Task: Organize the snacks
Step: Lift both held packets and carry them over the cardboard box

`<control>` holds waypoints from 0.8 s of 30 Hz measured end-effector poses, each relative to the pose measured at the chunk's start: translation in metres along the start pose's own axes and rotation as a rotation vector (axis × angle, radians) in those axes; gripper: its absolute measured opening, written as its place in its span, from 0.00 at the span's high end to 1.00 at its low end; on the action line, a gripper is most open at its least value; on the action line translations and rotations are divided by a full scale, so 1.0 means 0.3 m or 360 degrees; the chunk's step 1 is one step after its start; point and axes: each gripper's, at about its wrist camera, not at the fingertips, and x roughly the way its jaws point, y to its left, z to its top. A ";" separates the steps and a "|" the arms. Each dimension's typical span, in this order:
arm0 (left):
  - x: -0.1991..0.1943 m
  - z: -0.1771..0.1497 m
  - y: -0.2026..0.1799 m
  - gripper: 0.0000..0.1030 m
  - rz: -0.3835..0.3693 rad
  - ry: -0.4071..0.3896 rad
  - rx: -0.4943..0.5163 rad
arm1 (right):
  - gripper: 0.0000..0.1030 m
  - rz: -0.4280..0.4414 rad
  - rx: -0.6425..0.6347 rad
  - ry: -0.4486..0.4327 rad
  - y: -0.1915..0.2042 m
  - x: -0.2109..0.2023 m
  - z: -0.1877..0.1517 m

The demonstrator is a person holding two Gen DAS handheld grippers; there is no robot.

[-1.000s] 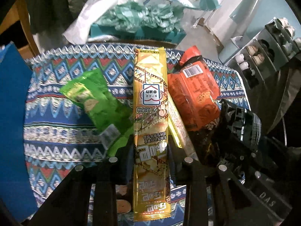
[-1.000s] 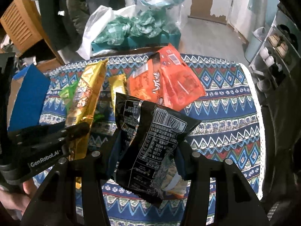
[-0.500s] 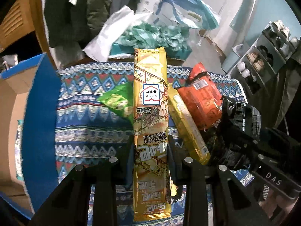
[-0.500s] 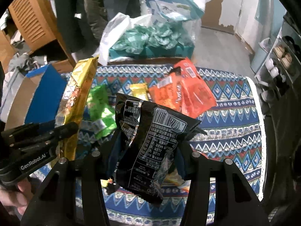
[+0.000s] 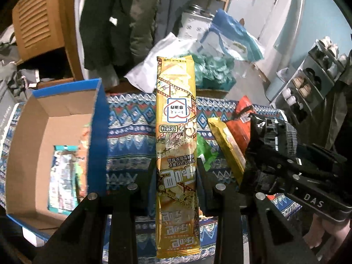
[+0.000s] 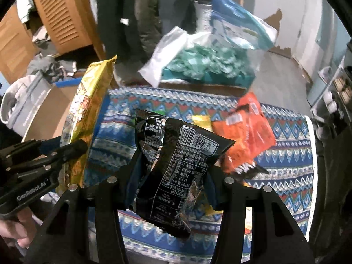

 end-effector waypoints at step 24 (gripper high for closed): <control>-0.192 0.020 0.372 0.69 0.0151 -0.0161 -0.0242 | 0.51 0.0224 -0.0239 -0.0029 0.421 0.061 0.163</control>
